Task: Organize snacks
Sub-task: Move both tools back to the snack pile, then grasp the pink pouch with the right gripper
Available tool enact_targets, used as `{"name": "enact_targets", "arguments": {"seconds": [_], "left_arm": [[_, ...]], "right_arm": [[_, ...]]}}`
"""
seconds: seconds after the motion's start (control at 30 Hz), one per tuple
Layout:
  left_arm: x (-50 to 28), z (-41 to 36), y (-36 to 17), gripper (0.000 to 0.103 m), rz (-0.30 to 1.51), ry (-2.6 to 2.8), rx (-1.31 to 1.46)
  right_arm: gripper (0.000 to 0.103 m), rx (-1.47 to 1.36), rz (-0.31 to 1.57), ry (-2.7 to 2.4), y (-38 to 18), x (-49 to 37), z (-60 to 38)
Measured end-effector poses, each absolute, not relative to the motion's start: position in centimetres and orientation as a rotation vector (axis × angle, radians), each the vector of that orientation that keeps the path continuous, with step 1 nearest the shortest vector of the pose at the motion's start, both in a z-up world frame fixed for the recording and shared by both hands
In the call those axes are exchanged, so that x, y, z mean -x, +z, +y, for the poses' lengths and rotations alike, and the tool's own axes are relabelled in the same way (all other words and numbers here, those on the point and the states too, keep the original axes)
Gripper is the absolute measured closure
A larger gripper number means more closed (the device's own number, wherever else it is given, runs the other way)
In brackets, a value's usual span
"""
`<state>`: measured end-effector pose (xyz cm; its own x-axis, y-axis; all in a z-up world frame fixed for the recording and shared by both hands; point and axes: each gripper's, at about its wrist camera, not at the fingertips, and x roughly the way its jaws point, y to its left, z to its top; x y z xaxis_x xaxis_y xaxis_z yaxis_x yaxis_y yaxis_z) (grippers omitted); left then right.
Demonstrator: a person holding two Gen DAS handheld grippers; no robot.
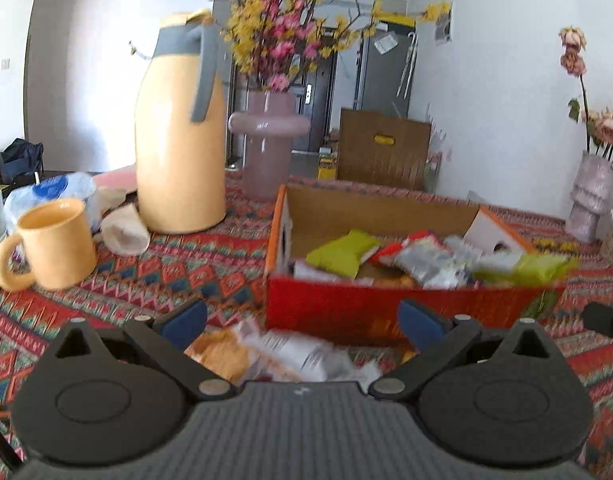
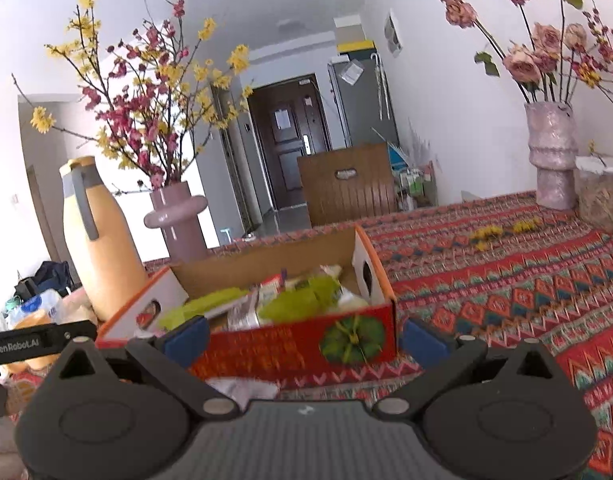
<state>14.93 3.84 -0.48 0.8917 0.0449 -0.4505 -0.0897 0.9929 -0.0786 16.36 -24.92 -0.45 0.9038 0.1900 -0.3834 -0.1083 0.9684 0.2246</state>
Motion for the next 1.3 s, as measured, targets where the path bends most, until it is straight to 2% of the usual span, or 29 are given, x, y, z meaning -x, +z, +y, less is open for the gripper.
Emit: {"name": "enact_targets", "arguments": {"seconds": [0.2, 0.5, 0.83, 1.3], "left_arm": [[-14.0, 4.2, -3.2, 0.0, 0.479, 0.083, 0.075], [-13.8, 4.3, -3.6, 0.0, 0.461, 0.075, 0.093], [-14.1, 4.5, -3.9, 0.0, 0.484, 0.048, 0.111], [-14.1, 4.8, -4.0, 0.0, 0.493, 0.048, 0.132]], "right_arm": [[0.0, -0.218, 0.484, 0.136, -2.8, -15.7, -25.6], [0.0, -0.252, 0.514, 0.118, -4.9, -16.3, -26.2], [0.0, -0.22, 0.519, 0.101, -4.5, -15.4, -25.8], [0.0, -0.168, 0.641, 0.146, -4.9, -12.4, -23.7]]}}
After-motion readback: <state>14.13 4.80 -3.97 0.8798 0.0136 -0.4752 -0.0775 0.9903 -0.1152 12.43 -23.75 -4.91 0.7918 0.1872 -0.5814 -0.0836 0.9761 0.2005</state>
